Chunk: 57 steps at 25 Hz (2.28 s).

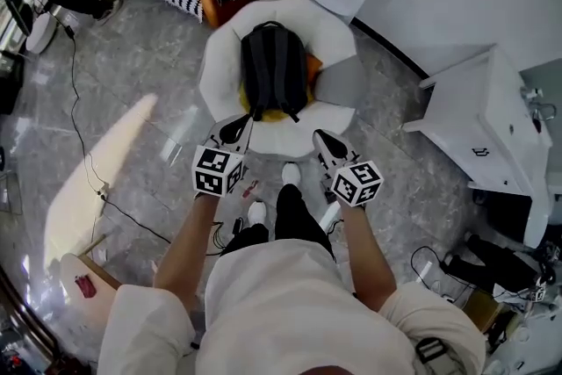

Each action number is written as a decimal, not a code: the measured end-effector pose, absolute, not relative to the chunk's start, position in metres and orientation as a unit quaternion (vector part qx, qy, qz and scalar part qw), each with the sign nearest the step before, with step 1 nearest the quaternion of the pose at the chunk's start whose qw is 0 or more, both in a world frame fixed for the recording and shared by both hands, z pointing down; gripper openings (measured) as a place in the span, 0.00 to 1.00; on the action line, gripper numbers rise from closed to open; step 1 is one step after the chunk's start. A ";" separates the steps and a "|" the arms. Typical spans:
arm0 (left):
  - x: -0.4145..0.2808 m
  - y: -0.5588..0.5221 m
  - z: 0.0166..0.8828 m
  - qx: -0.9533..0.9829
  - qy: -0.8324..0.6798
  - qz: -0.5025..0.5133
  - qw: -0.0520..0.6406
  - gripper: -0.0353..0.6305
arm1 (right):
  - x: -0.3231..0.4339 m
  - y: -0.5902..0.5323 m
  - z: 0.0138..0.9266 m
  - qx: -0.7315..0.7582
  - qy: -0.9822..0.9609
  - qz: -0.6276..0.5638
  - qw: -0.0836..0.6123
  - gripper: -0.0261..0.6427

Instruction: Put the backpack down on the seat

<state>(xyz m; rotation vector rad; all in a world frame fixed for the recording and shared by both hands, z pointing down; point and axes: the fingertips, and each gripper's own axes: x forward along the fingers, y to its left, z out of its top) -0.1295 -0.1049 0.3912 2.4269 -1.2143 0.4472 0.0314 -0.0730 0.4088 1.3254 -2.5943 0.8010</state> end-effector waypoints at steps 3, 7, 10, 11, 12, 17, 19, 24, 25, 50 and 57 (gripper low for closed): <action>-0.144 -0.074 0.381 0.868 -0.431 0.155 0.193 0.08 | 0.027 -0.049 0.390 0.446 -0.857 0.253 0.057 0.08; -0.162 -0.051 0.361 0.871 -0.435 0.139 0.182 0.08 | 0.022 -0.021 0.366 0.457 -0.857 0.232 0.049 0.08; -0.172 -0.037 0.344 0.873 -0.438 0.124 0.173 0.08 | 0.017 -0.003 0.354 0.463 -0.857 0.222 0.044 0.08; -0.175 -0.032 0.339 0.874 -0.439 0.118 0.170 0.08 | 0.015 0.003 0.350 0.464 -0.857 0.219 0.042 0.08; -0.178 -0.027 0.334 0.875 -0.440 0.114 0.167 0.08 | 0.013 0.009 0.346 0.466 -0.857 0.215 0.040 0.08; -0.191 -0.003 0.322 0.879 -0.437 0.103 0.160 0.08 | 0.004 0.035 0.334 0.473 -0.856 0.206 0.033 0.08; -0.197 0.005 0.319 0.880 -0.436 0.103 0.160 0.08 | -0.001 0.045 0.330 0.474 -0.855 0.206 0.029 0.08; -0.200 0.016 0.309 0.881 -0.436 0.097 0.156 0.08 | -0.003 0.056 0.318 0.476 -0.856 0.198 0.022 0.08; -0.199 0.016 0.308 0.881 -0.436 0.095 0.155 0.08 | -0.003 0.058 0.316 0.477 -0.857 0.196 0.022 0.08; -0.151 0.054 0.283 0.859 -0.482 0.083 0.149 0.08 | 0.074 0.092 0.291 0.464 -0.867 0.181 0.012 0.07; -0.134 0.065 0.280 0.858 -0.485 0.085 0.147 0.08 | 0.082 0.099 0.286 0.458 -0.872 0.173 0.013 0.07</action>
